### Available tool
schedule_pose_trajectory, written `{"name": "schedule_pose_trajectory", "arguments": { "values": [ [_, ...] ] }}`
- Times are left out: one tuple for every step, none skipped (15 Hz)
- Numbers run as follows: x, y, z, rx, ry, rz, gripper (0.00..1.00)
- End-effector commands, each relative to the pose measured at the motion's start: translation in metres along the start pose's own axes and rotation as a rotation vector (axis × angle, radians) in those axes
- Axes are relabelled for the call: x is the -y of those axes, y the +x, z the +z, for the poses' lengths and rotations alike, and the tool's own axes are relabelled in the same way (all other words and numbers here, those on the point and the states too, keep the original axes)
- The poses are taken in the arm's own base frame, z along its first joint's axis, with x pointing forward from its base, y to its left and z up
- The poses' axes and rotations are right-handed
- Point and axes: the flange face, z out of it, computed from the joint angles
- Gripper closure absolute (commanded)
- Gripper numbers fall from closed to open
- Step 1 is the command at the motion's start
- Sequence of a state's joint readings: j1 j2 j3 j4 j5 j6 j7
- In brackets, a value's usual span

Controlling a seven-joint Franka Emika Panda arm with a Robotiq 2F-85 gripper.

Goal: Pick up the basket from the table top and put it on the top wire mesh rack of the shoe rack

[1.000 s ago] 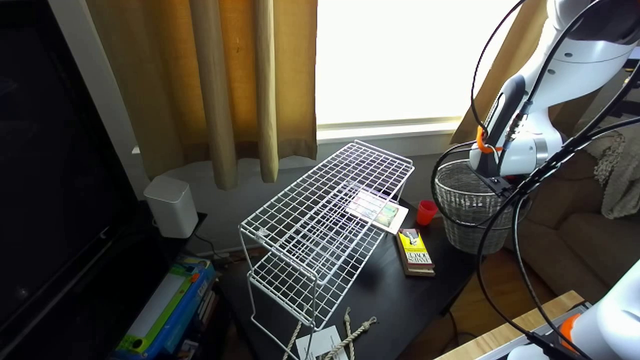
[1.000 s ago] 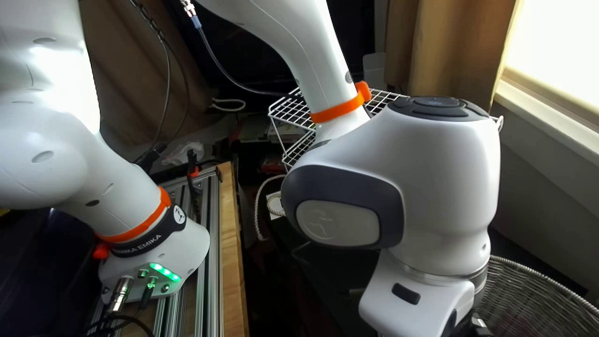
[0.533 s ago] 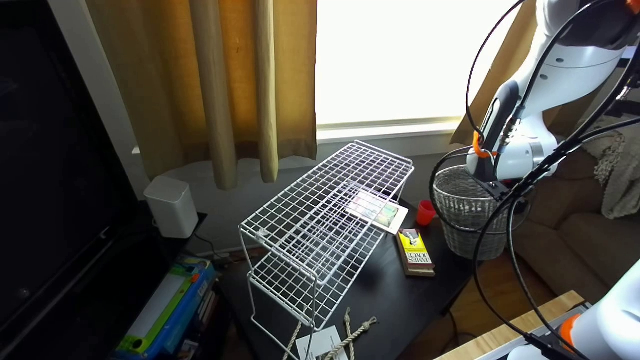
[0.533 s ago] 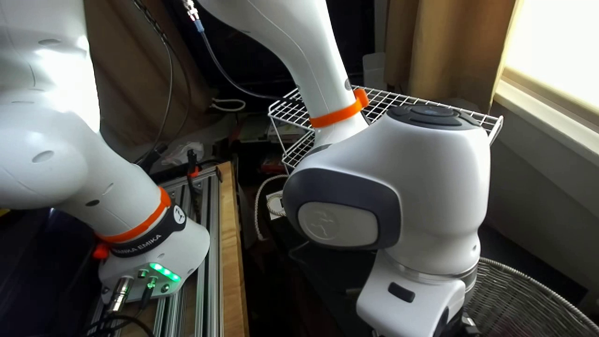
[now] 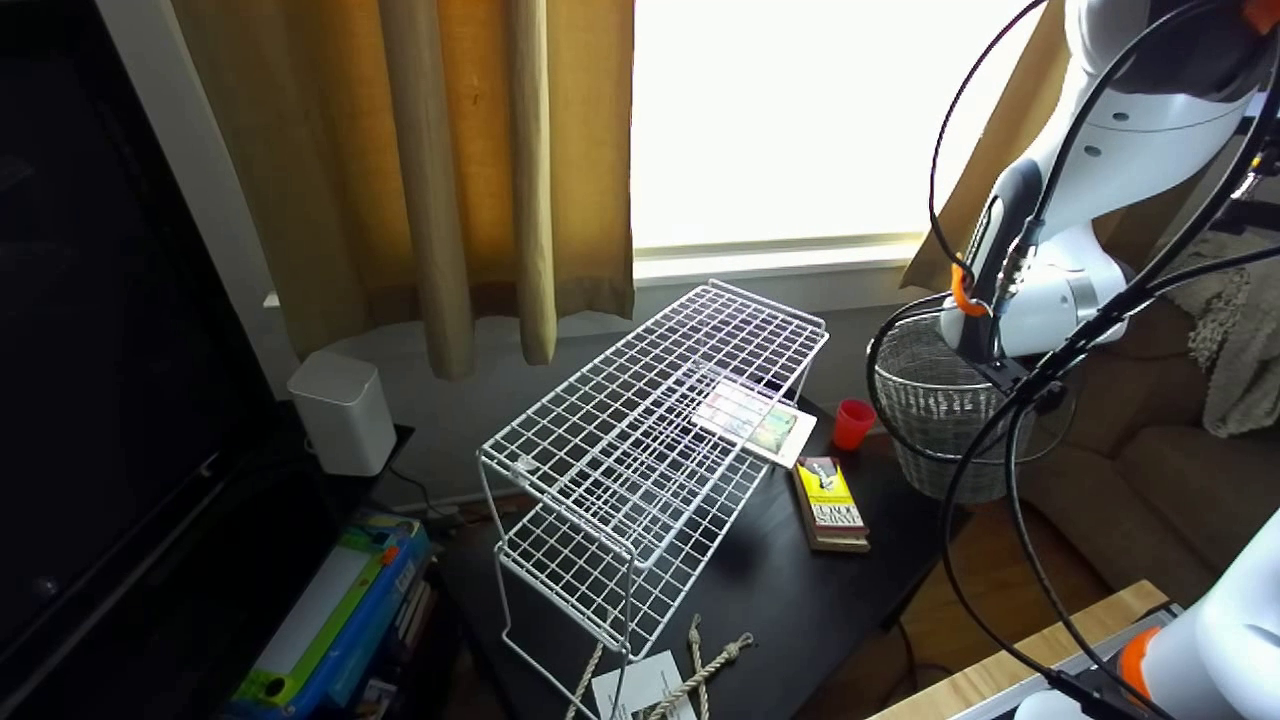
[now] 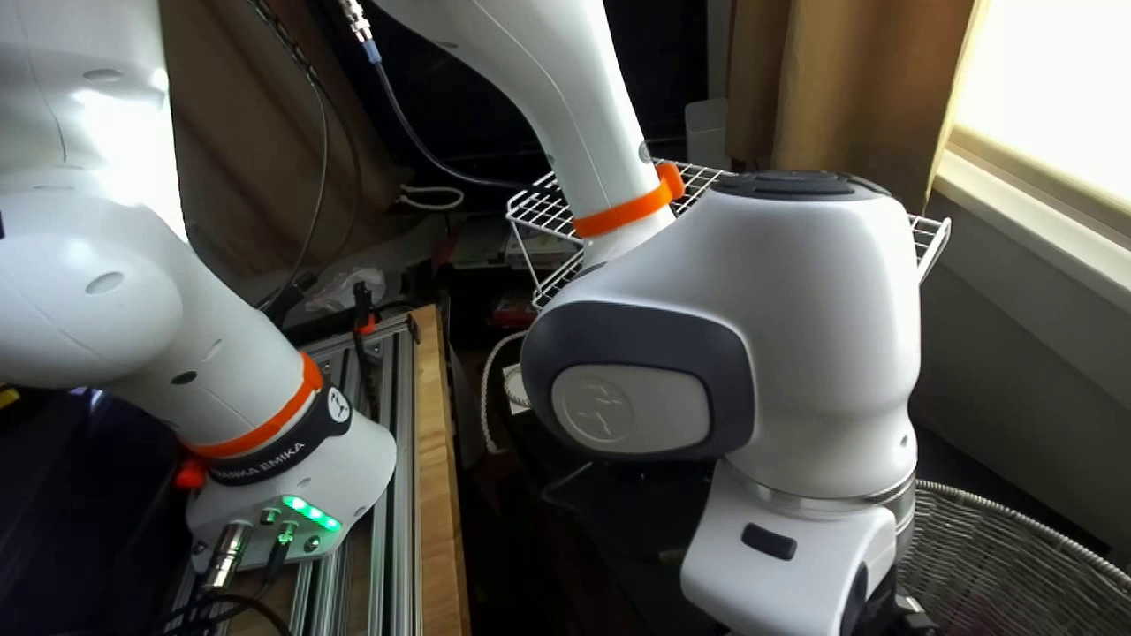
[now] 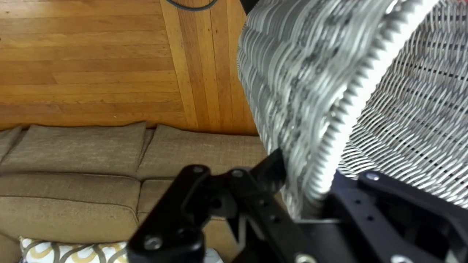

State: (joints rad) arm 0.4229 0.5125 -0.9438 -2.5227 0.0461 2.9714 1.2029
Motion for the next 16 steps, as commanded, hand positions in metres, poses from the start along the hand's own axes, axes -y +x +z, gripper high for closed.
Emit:
{"name": "schedule_pose_trajectory", "arguments": {
  "values": [
    [-0.005, 0.019, -0.033, -0.045, 0.107, -0.014, 0.97],
    [-0.005, 0.022, -0.038, -0.060, 0.125, -0.016, 0.97],
    [-0.005, 0.024, -0.045, -0.066, 0.146, -0.020, 0.97],
    [-0.003, 0.026, -0.050, -0.065, 0.170, -0.029, 0.97],
    [0.000, 0.026, -0.055, -0.060, 0.190, -0.036, 0.97],
    [0.001, 0.025, -0.060, -0.055, 0.210, -0.045, 0.97],
    [0.003, 0.024, -0.065, -0.044, 0.227, -0.055, 0.97],
    [0.005, 0.024, -0.069, -0.038, 0.232, -0.059, 0.97],
    [0.006, 0.022, -0.074, -0.028, 0.243, -0.065, 0.97],
    [0.008, 0.022, -0.079, -0.029, 0.256, -0.069, 0.97],
    [0.010, 0.021, -0.084, -0.025, 0.266, -0.070, 0.97],
    [0.012, 0.020, -0.089, -0.024, 0.279, -0.073, 0.97],
    [0.015, 0.022, -0.095, -0.023, 0.292, -0.079, 0.97],
    [0.017, 0.021, -0.099, -0.026, 0.301, -0.083, 0.97],
    [0.020, 0.022, -0.104, -0.013, 0.317, -0.098, 0.97],
    [0.021, 0.020, -0.107, -0.008, 0.328, -0.100, 0.97]
  ]
}}
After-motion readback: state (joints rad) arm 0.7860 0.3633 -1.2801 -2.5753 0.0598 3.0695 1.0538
